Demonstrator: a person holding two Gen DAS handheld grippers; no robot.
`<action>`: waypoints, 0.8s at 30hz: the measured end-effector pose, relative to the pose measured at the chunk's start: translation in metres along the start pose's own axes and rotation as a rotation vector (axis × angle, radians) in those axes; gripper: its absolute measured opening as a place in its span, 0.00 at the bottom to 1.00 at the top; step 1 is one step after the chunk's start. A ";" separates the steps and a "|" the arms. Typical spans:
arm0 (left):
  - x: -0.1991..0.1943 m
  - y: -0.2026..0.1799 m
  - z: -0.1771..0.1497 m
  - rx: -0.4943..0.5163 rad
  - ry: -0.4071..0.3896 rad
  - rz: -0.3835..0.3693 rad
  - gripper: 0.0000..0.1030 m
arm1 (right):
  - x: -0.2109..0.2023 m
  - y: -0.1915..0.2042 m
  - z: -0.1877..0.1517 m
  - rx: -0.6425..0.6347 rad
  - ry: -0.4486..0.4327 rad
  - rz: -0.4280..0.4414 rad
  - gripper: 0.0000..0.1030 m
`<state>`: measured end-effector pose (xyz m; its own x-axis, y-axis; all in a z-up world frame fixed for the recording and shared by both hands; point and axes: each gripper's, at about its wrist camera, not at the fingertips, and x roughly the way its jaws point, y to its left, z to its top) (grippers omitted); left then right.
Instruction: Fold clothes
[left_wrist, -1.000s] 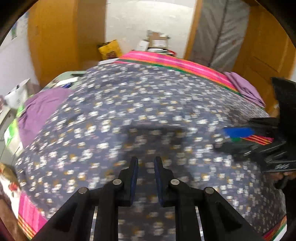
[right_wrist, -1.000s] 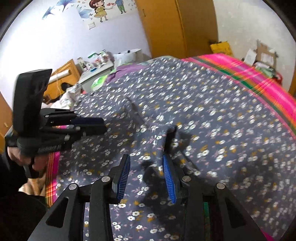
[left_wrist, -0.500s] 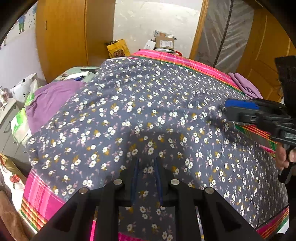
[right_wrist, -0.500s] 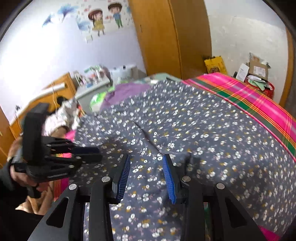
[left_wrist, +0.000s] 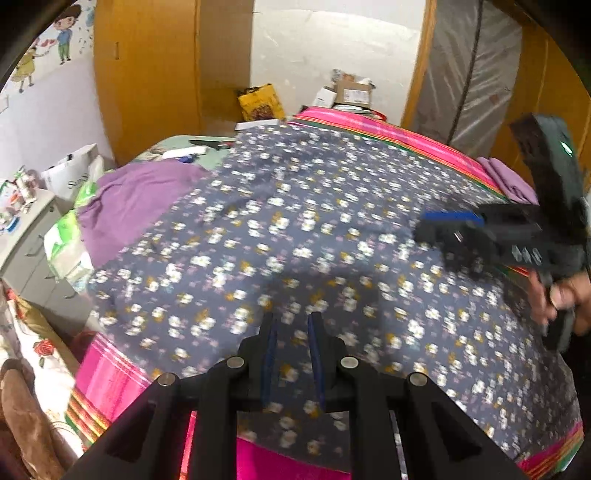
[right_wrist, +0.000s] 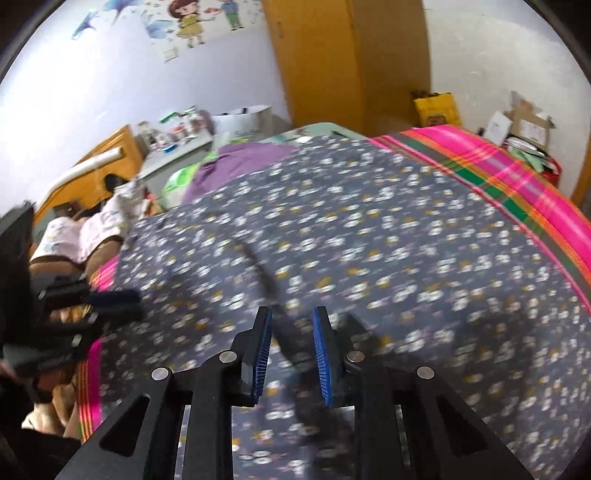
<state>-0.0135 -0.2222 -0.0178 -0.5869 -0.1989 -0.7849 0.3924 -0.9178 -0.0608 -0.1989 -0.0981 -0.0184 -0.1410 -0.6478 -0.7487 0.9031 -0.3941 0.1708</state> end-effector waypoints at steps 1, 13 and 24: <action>0.001 0.002 0.001 -0.003 -0.001 0.015 0.17 | 0.002 0.002 -0.002 -0.007 0.008 -0.006 0.23; -0.001 0.047 0.005 -0.081 -0.014 0.165 0.17 | -0.029 0.005 -0.012 0.110 -0.043 -0.063 0.23; 0.000 0.068 0.013 -0.119 -0.038 0.246 0.17 | -0.050 0.043 -0.043 0.109 -0.064 -0.010 0.27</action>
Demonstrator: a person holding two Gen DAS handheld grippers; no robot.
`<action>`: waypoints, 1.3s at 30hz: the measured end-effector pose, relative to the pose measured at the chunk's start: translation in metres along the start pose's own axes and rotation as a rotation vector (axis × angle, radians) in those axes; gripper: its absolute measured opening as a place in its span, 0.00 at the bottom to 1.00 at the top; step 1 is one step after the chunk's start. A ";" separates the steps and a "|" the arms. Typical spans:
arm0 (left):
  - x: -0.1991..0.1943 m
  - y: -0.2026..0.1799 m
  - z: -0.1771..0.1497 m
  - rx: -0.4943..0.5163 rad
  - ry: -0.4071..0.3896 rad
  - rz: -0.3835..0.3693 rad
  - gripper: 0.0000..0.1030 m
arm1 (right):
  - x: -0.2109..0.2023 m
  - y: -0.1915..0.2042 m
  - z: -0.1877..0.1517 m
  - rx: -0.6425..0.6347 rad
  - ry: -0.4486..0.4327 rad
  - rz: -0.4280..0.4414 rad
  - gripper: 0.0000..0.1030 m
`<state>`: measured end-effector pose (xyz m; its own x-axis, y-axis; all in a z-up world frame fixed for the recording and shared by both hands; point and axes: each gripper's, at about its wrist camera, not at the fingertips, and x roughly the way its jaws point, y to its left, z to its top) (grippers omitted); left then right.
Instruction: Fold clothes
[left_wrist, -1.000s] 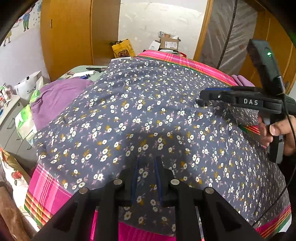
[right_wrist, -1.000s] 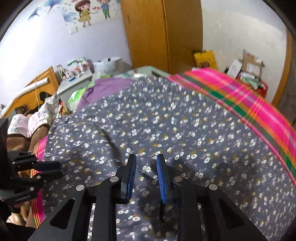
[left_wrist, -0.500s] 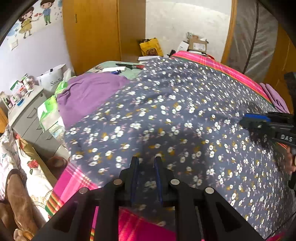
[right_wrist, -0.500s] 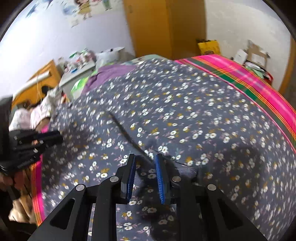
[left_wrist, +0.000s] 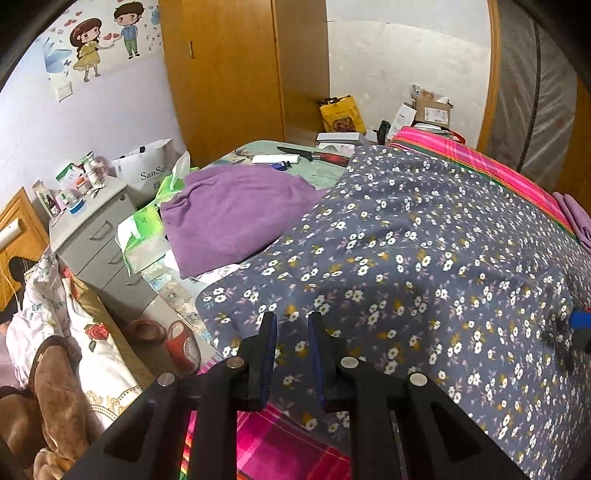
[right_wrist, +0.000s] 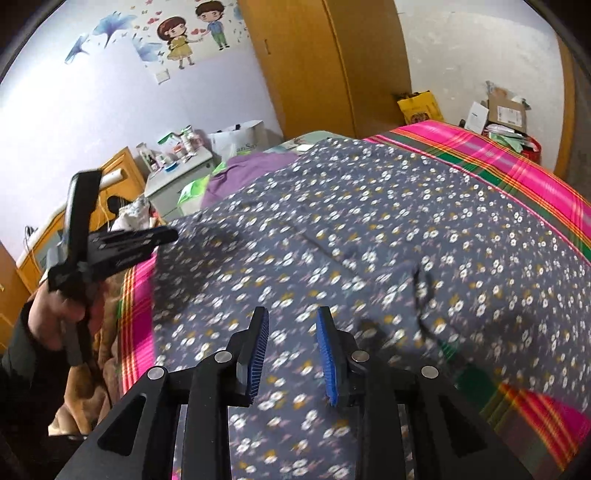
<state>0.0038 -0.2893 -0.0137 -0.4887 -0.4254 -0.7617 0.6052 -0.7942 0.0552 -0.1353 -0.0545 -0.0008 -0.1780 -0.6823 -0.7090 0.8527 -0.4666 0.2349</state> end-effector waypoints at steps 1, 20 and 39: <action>0.002 0.001 0.000 -0.002 0.001 0.004 0.17 | 0.001 0.004 -0.002 -0.007 0.005 0.006 0.27; 0.035 0.092 0.005 -0.320 0.057 -0.177 0.22 | 0.011 0.011 -0.007 0.016 0.033 0.007 0.27; 0.040 0.114 -0.006 -0.304 0.047 -0.103 0.00 | -0.013 0.030 0.002 -0.021 0.017 -0.292 0.27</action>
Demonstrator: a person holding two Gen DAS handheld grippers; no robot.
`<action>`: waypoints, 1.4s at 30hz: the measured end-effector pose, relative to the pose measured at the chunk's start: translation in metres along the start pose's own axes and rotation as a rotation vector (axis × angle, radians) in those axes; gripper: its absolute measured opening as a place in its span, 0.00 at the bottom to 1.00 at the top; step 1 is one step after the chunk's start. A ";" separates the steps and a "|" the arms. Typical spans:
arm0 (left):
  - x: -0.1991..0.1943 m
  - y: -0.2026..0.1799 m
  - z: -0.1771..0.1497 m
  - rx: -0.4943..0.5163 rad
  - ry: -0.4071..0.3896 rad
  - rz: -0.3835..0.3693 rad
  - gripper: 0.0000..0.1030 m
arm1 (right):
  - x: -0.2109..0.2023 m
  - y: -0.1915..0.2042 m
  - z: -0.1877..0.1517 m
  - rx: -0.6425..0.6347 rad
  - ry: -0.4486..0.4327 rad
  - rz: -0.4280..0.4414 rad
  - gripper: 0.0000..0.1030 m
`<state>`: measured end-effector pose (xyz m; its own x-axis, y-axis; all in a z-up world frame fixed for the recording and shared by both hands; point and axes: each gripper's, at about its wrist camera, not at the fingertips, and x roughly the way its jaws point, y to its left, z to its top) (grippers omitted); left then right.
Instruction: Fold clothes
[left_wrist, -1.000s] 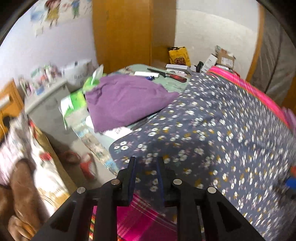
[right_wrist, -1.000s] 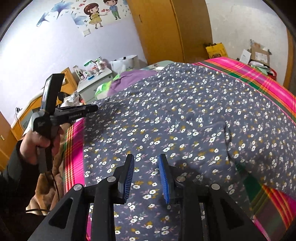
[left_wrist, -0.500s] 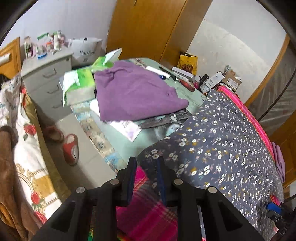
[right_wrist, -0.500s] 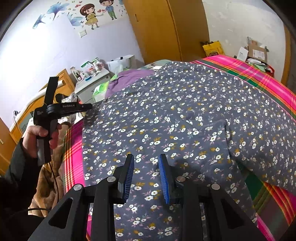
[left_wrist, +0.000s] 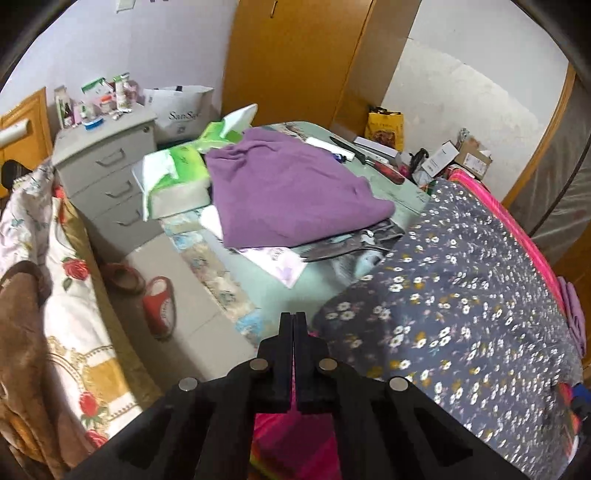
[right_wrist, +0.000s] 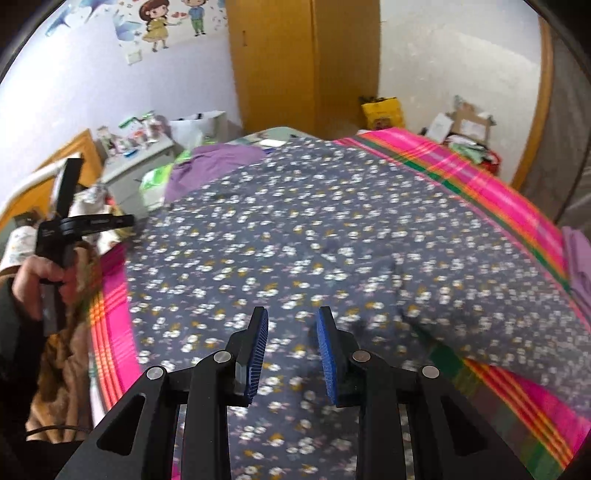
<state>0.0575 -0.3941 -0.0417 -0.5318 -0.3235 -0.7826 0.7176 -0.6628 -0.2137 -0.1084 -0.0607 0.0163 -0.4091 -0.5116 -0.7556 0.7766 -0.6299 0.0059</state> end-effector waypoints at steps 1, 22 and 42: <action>-0.003 0.000 0.000 0.005 -0.004 -0.001 0.00 | -0.002 0.000 0.000 -0.002 -0.003 -0.025 0.27; -0.053 -0.148 -0.032 0.367 -0.037 -0.158 0.01 | -0.074 -0.037 -0.022 0.088 -0.106 -0.301 0.27; -0.071 -0.246 -0.047 0.601 -0.060 -0.241 0.01 | -0.083 -0.064 -0.034 0.110 -0.107 -0.308 0.28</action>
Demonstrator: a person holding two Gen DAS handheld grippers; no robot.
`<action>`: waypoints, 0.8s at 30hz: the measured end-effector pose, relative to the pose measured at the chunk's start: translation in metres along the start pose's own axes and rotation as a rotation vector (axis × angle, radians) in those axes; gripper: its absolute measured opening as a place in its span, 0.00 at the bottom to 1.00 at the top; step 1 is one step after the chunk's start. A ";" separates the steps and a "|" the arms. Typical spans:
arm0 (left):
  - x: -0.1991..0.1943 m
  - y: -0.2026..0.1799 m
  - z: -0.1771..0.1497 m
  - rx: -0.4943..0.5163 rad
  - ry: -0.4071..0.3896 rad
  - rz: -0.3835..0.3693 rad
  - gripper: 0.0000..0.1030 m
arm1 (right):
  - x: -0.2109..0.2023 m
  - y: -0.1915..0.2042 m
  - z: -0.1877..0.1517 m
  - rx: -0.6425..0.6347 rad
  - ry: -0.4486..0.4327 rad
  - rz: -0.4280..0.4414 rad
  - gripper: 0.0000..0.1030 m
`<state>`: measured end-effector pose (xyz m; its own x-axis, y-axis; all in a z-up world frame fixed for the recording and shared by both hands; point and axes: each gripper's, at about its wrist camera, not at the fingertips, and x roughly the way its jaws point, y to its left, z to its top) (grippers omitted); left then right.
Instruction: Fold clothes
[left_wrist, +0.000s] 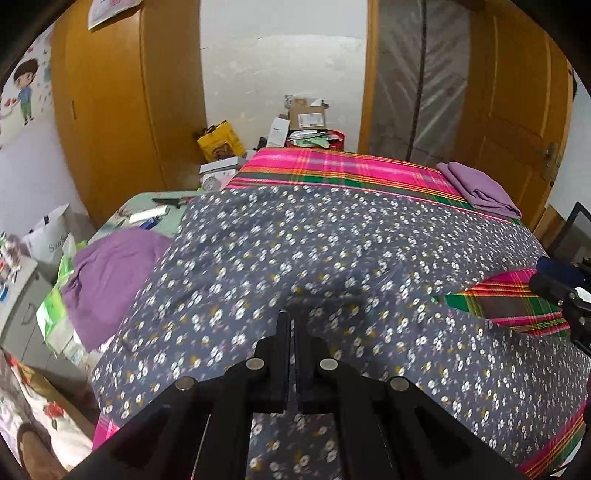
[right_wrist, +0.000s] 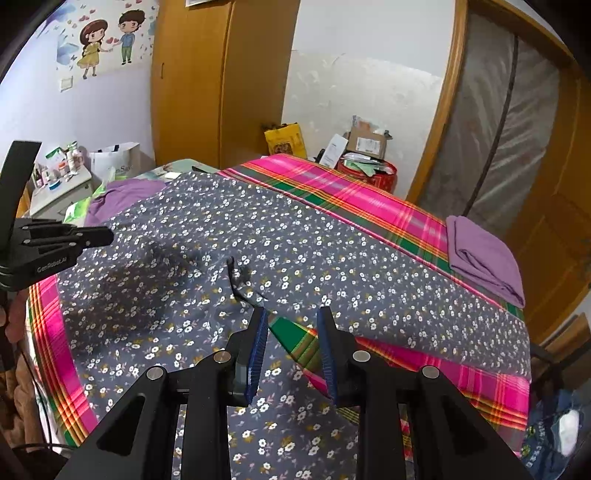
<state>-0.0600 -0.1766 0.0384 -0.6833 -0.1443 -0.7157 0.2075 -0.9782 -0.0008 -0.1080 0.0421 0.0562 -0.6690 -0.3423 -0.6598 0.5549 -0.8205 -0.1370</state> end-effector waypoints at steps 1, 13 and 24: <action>0.000 -0.003 0.003 0.007 -0.005 0.000 0.01 | 0.001 -0.002 0.000 0.001 -0.002 0.008 0.28; 0.010 0.005 0.038 0.005 -0.049 -0.039 0.01 | -0.001 -0.033 0.013 0.023 -0.106 0.128 0.28; 0.032 0.050 0.068 0.038 -0.056 -0.044 0.01 | 0.014 -0.061 0.046 0.017 -0.201 0.262 0.28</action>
<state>-0.1191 -0.2404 0.0626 -0.7296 -0.1086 -0.6752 0.1505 -0.9886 -0.0036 -0.1747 0.0664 0.0895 -0.5899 -0.6249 -0.5114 0.7140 -0.6995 0.0312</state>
